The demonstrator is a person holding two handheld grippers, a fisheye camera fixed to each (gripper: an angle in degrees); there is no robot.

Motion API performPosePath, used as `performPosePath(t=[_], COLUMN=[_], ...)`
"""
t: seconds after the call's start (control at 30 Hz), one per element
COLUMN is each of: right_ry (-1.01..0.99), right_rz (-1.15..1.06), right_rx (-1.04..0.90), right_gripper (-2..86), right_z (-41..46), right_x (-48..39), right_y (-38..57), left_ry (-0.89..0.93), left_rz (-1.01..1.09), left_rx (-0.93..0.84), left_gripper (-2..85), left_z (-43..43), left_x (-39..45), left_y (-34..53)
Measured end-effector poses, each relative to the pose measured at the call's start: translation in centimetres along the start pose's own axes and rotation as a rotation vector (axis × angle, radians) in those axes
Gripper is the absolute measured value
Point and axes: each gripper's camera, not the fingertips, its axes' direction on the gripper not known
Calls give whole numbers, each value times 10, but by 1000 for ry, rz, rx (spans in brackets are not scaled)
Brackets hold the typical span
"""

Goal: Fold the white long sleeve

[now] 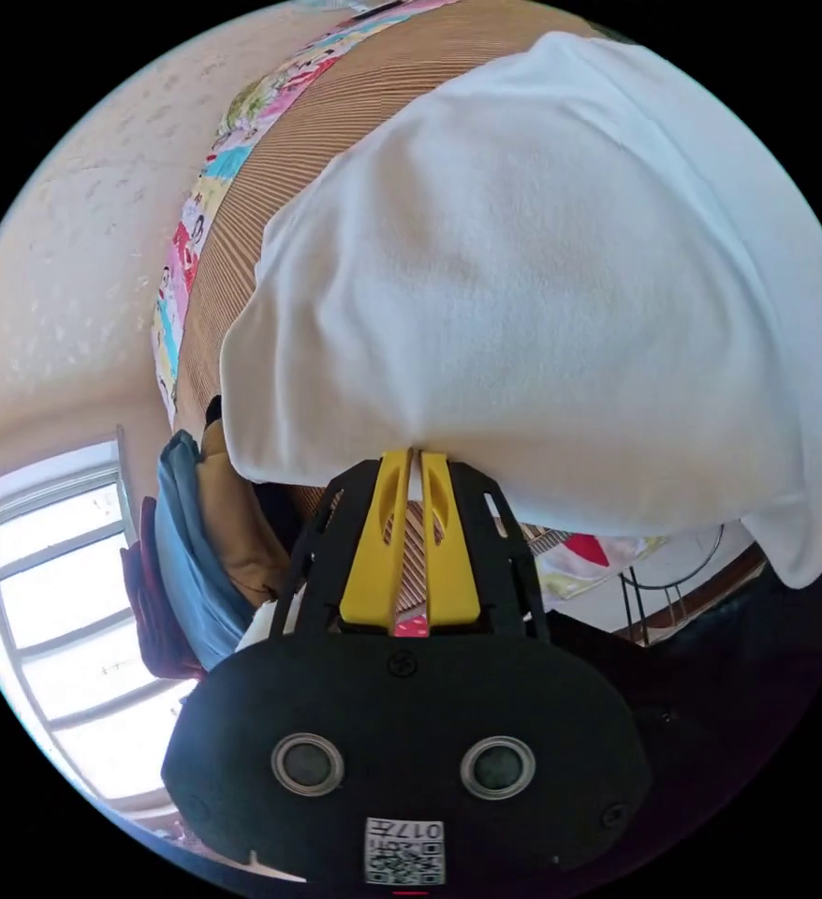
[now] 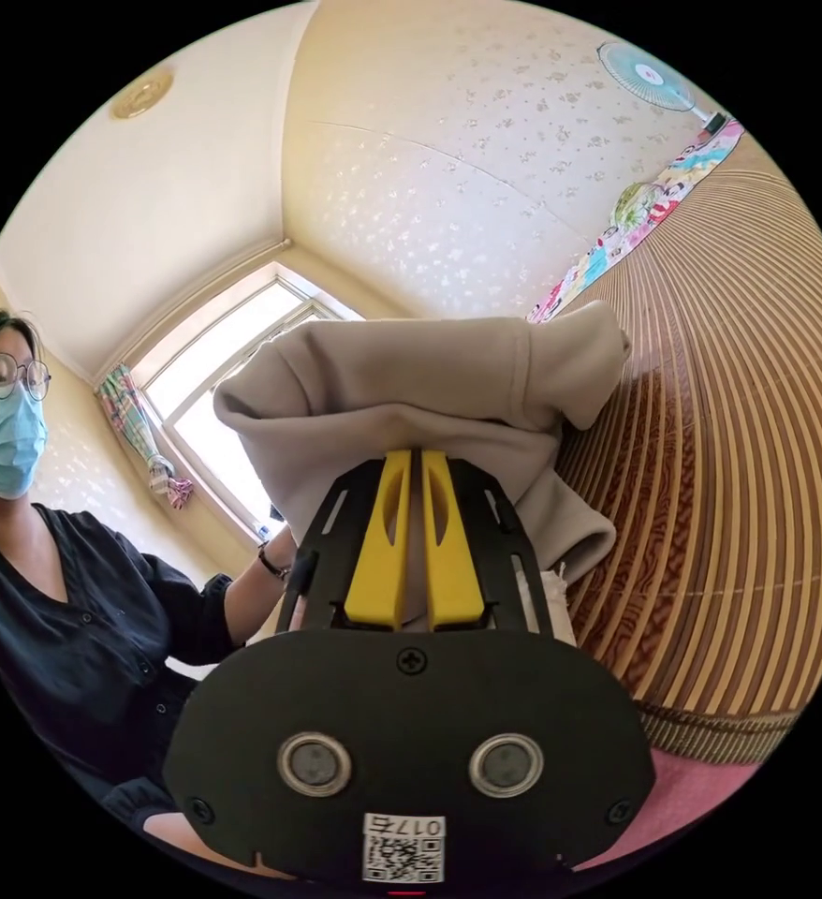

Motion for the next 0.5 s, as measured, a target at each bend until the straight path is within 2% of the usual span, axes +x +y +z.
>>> performPosePath(t=[0.17, 0.33, 0.4, 0.5], right_ry=[-9, -21, -24, -24], right_rz=[5, 18, 22, 20], right_rx=[-1, -1, -2, -5], right_gripper=[21, 21, 21, 20], right_z=[1, 4, 5, 8], right_x=[3, 7, 9, 9], right_y=[-6, -10, -11, -13], left_ry=[91, 428, 470, 390], left_rz=[-84, -190, -224, -205], left_rx=[40, 106, 121, 209], left_gripper=[0, -6, -7, -7], left_z=[-2, 22, 30, 32], left_x=[-9, -63, -71, -64], left_y=[0, 13, 16, 30])
